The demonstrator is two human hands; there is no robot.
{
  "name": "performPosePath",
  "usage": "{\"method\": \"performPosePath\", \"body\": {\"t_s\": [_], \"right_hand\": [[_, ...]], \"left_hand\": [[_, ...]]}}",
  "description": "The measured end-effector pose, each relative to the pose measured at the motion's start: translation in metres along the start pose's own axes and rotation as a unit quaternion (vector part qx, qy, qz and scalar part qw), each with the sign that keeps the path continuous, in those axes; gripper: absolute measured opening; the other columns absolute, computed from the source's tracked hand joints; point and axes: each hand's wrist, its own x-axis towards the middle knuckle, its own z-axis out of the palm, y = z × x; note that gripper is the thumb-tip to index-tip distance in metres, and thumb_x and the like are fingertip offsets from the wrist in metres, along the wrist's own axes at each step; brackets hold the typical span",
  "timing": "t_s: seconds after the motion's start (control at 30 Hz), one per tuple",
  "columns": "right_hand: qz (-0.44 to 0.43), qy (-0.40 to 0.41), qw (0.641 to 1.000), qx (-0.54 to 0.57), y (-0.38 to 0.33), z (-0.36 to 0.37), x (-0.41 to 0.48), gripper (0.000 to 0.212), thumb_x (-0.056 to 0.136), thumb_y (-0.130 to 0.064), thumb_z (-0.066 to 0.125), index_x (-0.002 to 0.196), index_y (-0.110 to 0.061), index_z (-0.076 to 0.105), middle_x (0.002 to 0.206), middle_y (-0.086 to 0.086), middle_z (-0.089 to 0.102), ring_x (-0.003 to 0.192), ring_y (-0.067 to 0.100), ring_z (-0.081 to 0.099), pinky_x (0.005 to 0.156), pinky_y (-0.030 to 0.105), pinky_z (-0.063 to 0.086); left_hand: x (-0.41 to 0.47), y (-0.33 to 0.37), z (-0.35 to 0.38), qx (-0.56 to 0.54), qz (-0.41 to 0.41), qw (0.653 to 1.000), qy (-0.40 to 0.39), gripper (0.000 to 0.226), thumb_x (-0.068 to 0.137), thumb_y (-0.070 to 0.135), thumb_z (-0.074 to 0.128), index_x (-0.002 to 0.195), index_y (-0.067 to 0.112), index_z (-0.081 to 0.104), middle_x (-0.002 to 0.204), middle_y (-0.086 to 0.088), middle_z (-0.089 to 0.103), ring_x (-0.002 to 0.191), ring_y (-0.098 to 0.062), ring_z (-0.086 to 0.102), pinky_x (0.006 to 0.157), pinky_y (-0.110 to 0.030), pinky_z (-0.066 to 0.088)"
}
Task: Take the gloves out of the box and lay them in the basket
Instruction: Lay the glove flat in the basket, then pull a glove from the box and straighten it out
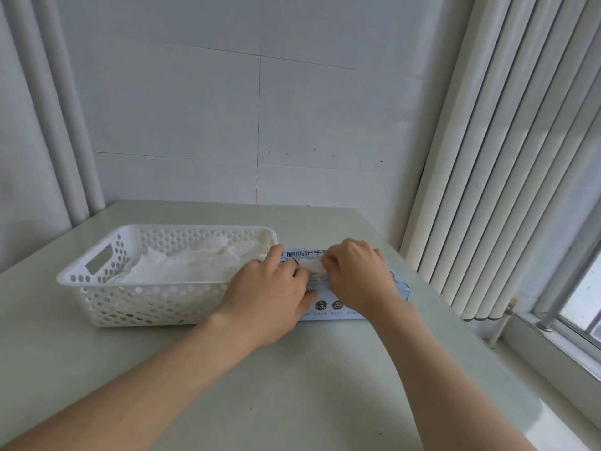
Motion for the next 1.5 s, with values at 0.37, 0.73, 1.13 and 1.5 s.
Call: {"method": "performPosePath", "body": {"t_s": [0.37,0.73,1.13,1.5], "right_hand": [[0.025,-0.024,0.995,-0.096,-0.001,-0.003,0.003,0.025,0.104,-0.032,0.056,0.083,-0.020,0.064,0.083,0.000,0.065,0.088,0.029,0.060,0.084,0.038,0.038],[-0.095,0.198,0.974,0.050,-0.005,0.010,0.006,0.011,0.102,-0.014,0.063,0.095,-0.013,0.071,0.091,0.003,0.065,0.079,0.029,0.056,0.072,0.046,0.051],[-0.045,0.344,0.883,0.316,-0.025,-0.016,-0.005,0.012,0.109,-0.006,0.049,0.108,-0.008,0.060,0.084,0.000,0.064,0.069,0.017,0.052,0.063,0.022,0.041],[-0.024,0.439,0.824,0.357,-0.040,-0.039,-0.012,0.015,0.113,-0.013,0.038,0.112,-0.025,0.047,0.073,0.002,0.054,0.061,0.021,0.051,0.053,0.028,0.037]], "left_hand": [[0.000,0.000,-0.002,0.000,0.007,1.000,0.004,0.053,0.098,0.050,0.036,0.080,0.013,0.070,0.072,-0.004,0.065,0.104,-0.037,0.066,0.049,-0.034,0.047],[0.000,-0.002,0.001,0.030,0.010,0.999,-0.017,0.050,0.101,0.051,0.040,0.094,0.016,0.075,0.078,-0.002,0.069,0.109,-0.035,0.065,0.050,-0.035,0.047],[0.000,-0.003,-0.005,0.064,0.004,0.995,-0.070,0.032,0.086,0.052,0.080,0.101,0.024,0.079,0.083,0.003,0.072,0.116,-0.034,0.066,0.049,-0.032,0.028],[0.000,-0.004,-0.003,0.027,0.015,0.997,-0.064,0.054,0.098,0.057,0.035,0.100,0.024,0.079,0.086,0.004,0.072,0.120,-0.032,0.065,0.050,-0.032,0.034]]}}
